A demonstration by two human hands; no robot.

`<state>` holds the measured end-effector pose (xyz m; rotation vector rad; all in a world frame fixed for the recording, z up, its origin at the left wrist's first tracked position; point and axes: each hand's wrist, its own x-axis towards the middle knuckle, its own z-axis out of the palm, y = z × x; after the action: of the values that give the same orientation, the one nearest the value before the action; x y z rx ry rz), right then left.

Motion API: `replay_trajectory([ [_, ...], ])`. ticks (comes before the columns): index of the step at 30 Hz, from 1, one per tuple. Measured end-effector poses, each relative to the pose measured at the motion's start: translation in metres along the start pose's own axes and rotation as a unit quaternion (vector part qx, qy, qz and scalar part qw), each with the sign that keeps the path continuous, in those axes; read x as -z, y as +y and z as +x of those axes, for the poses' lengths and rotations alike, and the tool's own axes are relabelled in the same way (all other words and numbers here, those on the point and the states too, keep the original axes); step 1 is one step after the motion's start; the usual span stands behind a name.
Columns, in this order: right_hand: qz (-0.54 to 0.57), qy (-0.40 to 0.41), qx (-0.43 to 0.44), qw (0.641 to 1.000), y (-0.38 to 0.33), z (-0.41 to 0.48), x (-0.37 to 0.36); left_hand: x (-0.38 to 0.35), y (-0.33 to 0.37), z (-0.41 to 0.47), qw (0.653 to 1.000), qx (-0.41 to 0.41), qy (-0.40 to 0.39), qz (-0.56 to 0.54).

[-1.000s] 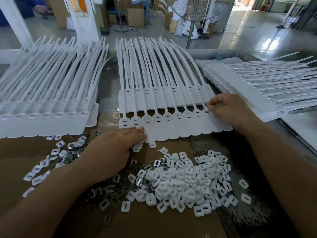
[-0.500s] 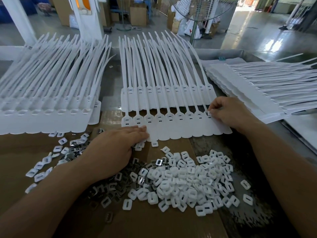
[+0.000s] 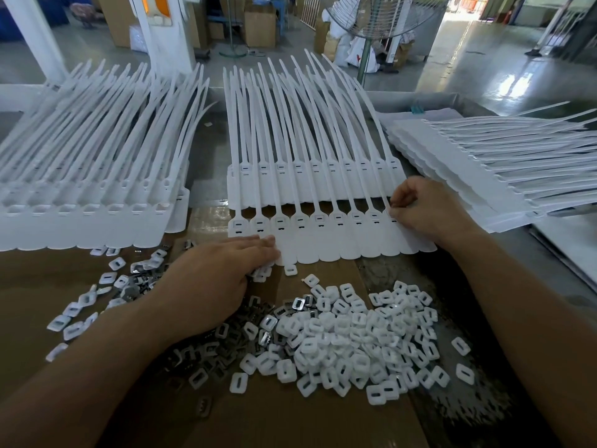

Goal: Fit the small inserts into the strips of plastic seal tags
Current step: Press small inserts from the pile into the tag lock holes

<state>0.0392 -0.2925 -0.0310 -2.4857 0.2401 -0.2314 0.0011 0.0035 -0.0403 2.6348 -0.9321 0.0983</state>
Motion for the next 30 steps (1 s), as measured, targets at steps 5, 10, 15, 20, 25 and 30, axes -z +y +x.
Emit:
replay_trajectory([
  [5,-0.004,-0.016,-0.029,0.999,-0.005,0.005,0.002,0.0,0.0,-0.001,1.0,0.006,-0.004,0.003],
  [10,-0.001,-0.016,-0.047,0.999,-0.007,0.007,0.004,0.001,0.0,-0.003,1.0,0.002,-0.005,0.004],
  [15,0.007,-0.012,-0.02,1.0,-0.004,0.001,0.004,0.002,0.001,-0.002,1.0,0.001,-0.001,0.006],
  [20,0.027,-0.045,0.013,0.999,-0.002,-0.015,0.015,0.002,0.001,-0.001,1.0,0.001,-0.006,0.016],
  [25,-0.001,-0.1,0.061,0.993,-0.009,-0.041,0.03,0.001,0.0,0.0,1.0,-0.001,-0.014,0.025],
  [30,-0.027,-0.229,0.127,0.965,-0.02,-0.064,0.041,0.002,0.001,0.002,1.0,0.007,-0.016,0.018],
])
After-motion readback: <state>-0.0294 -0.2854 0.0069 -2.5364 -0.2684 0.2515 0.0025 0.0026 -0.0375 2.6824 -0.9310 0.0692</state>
